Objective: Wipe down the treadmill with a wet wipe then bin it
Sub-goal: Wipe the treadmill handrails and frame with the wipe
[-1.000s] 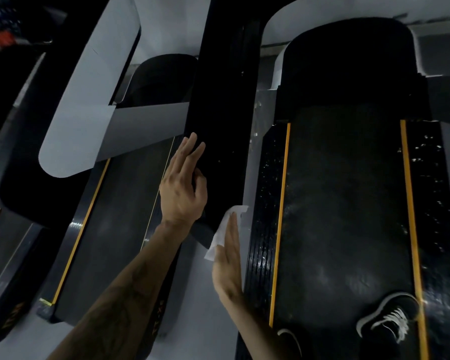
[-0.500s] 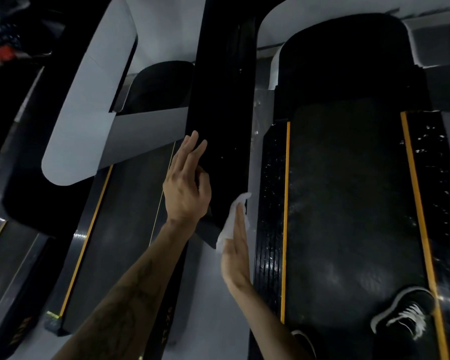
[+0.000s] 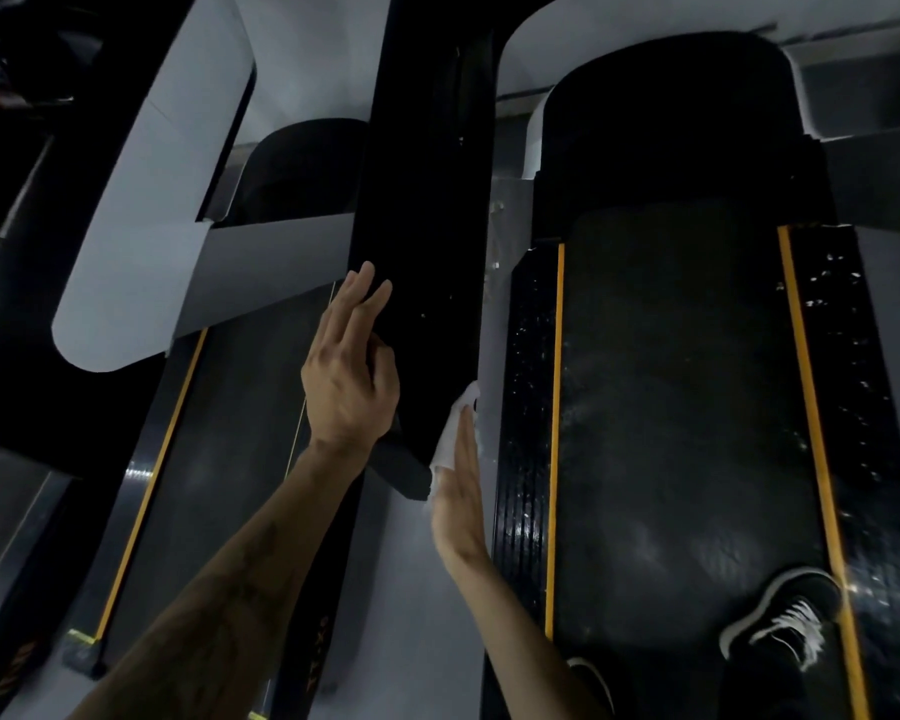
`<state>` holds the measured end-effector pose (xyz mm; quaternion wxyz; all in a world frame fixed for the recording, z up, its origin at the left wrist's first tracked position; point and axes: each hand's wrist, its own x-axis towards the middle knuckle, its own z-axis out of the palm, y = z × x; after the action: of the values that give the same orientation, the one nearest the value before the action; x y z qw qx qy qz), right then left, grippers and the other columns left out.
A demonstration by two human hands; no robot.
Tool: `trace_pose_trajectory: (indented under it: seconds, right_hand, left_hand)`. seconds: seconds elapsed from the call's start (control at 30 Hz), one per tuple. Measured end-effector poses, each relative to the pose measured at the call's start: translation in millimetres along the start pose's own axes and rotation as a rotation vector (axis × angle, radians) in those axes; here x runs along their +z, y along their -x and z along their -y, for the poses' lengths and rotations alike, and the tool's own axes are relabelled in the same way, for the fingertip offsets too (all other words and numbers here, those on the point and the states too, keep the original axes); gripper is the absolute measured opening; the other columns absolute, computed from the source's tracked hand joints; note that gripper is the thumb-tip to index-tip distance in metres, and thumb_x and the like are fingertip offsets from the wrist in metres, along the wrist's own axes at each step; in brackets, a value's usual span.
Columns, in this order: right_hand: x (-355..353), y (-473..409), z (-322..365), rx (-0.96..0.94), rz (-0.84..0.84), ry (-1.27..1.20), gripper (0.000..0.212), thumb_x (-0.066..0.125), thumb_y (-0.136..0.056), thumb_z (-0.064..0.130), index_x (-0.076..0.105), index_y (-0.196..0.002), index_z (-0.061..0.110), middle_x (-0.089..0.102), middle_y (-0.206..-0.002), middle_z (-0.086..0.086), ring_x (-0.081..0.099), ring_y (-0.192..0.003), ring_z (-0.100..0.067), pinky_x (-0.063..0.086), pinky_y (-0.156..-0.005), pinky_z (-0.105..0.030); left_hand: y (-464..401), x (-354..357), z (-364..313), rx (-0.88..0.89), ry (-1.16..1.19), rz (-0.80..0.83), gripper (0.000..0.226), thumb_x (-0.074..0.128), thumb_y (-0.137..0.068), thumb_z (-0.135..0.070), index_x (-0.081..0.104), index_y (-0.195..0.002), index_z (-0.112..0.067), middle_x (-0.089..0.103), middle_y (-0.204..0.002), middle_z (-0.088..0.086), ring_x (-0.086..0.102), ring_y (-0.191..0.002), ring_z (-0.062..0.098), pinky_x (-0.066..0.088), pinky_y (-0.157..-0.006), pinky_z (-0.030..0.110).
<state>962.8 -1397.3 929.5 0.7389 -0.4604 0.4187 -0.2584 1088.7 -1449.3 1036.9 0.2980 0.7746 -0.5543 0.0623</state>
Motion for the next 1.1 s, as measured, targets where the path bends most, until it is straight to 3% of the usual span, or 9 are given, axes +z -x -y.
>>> trace_pose_trajectory:
  seconds: [0.07,0.23,0.37,0.47,0.6,0.73,0.9,0.97,1.1]
  right_hand:
    - [-1.2,-3.7,-3.5,0.014,-0.006,-0.023,0.069,0.03,-0.092,0.029,0.001,-0.149,0.056,-0.004,-0.164,0.032,0.0,-0.146,0.02,0.011,-0.118,-0.011]
    - [6.7,16.2,-13.5,0.123,-0.019,-0.063,0.062,0.025,-0.095,0.046,-0.003,-0.15,0.05,-0.006,-0.165,0.027,-0.001,-0.154,0.003,0.006,-0.128,-0.031]
    - [2.2,2.2,-1.8,0.017,0.01,-0.011,0.075,0.034,-0.095,0.036,-0.002,-0.16,0.042,-0.008,-0.166,0.029,-0.006,-0.151,0.012,0.004,-0.122,-0.021]
    - [2.3,-1.8,-5.7,0.047,-0.013,-0.043,0.071,0.03,-0.095,0.035,-0.002,-0.156,0.049,-0.009,-0.165,0.031,-0.005,-0.149,0.014,0.004,-0.125,-0.026]
    - [12.9,22.8,-19.2,0.117,-0.109,-0.034,0.054,0.024,-0.108,0.032,-0.001,-0.153,0.047,-0.004,-0.167,0.023,-0.001,-0.154,0.003,0.006,-0.129,-0.036]
    - [3.6,-7.0,-15.8,0.182,-0.13,-0.131,0.057,0.027,-0.109,0.024,0.007,-0.159,0.043,0.005,-0.17,0.015,0.012,-0.156,-0.01,0.012,-0.129,-0.045]
    - [0.7,-11.7,-11.3,0.008,-0.136,-0.179,0.053,0.031,-0.113,0.015,0.022,-0.155,0.046,0.018,-0.164,0.029,0.015,-0.149,0.01,0.017,-0.124,-0.02]
    - [5.4,10.7,-27.8,-0.032,-0.189,-0.141,0.05,0.034,-0.111,0.015,0.029,-0.155,0.039,0.026,-0.163,0.023,0.022,-0.147,0.012,0.022,-0.119,-0.011]
    - [-0.1,4.1,-35.7,0.11,-0.228,-0.181,0.046,0.04,-0.111,0.022,0.033,-0.156,0.031,0.03,-0.165,0.008,0.027,-0.15,-0.001,0.023,-0.125,-0.026]
  left_hand:
    - [0.1,-0.4,0.5,0.0,-0.001,0.001,0.059,0.039,-0.087,-0.01,0.06,-0.141,-0.008,0.05,-0.156,0.003,0.042,-0.147,0.02,0.05,-0.108,0.048]
    - [0.4,0.4,2.0,0.019,-0.001,0.013,0.058,0.039,-0.087,-0.009,0.059,-0.141,-0.007,0.049,-0.156,0.006,0.041,-0.148,0.023,0.046,-0.11,0.054]
    - [0.3,0.3,2.9,0.028,0.0,0.011,0.058,0.039,-0.087,-0.01,0.059,-0.141,-0.005,0.049,-0.156,0.007,0.041,-0.148,0.023,0.044,-0.112,0.054]
    - [0.5,-0.6,0.4,0.026,0.008,0.015,0.058,0.039,-0.086,-0.01,0.059,-0.141,-0.005,0.049,-0.156,0.008,0.042,-0.148,0.024,0.044,-0.112,0.054]
    - [0.4,-1.3,0.3,0.021,0.01,0.02,0.058,0.039,-0.087,-0.011,0.059,-0.141,-0.005,0.049,-0.156,0.008,0.041,-0.148,0.024,0.044,-0.111,0.055]
    - [-0.3,-1.3,0.6,0.038,0.012,0.022,0.058,0.039,-0.087,-0.011,0.059,-0.141,-0.005,0.049,-0.156,0.009,0.042,-0.148,0.025,0.043,-0.112,0.054]
    - [-0.3,-1.1,1.1,0.033,0.021,0.023,0.058,0.039,-0.086,-0.01,0.059,-0.14,-0.004,0.049,-0.155,0.009,0.042,-0.148,0.026,0.044,-0.111,0.055]
    - [0.1,-0.9,1.4,0.035,0.028,0.025,0.058,0.039,-0.086,-0.01,0.059,-0.14,-0.004,0.049,-0.155,0.009,0.042,-0.148,0.026,0.045,-0.11,0.055]
    - [-0.2,-0.8,1.9,0.05,0.034,0.022,0.057,0.04,-0.087,-0.01,0.059,-0.14,-0.003,0.05,-0.155,0.01,0.043,-0.147,0.028,0.045,-0.108,0.057]
